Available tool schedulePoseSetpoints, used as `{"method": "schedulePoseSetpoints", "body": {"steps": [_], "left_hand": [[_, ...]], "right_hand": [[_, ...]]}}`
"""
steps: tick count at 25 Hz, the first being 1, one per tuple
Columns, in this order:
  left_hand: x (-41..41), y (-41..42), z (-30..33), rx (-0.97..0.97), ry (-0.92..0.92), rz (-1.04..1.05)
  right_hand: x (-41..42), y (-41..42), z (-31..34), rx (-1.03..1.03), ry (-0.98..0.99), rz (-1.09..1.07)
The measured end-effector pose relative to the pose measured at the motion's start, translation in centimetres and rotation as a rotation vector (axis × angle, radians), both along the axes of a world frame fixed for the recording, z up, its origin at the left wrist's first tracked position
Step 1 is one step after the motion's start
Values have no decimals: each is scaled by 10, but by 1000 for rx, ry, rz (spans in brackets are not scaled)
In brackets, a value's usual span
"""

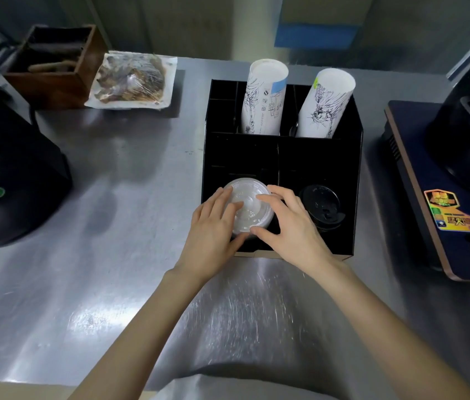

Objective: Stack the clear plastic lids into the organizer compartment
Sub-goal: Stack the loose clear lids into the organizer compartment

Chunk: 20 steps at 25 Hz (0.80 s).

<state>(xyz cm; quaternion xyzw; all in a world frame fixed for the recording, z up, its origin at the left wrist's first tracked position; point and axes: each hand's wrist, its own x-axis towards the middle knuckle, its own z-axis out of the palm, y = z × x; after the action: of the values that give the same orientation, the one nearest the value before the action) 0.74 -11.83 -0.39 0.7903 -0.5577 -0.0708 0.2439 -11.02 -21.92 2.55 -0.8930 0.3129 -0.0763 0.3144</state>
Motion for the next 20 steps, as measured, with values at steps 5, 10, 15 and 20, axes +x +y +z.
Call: {"method": "schedulePoseSetpoints", "body": {"steps": [5,10,15,20], "left_hand": [[3,-1,2,3,-58,-50],[8,0,6,14,-27,-67],[14,-3,16,46,-16,-91],[18,-4,21,143,-55,-129]], "right_hand": [[1,1,-2,-27,16,-36],[-1,3,1,-32,25,-34],[-5,1,11,-67,83,32],[-10,3,15,-68,93,34]]}}
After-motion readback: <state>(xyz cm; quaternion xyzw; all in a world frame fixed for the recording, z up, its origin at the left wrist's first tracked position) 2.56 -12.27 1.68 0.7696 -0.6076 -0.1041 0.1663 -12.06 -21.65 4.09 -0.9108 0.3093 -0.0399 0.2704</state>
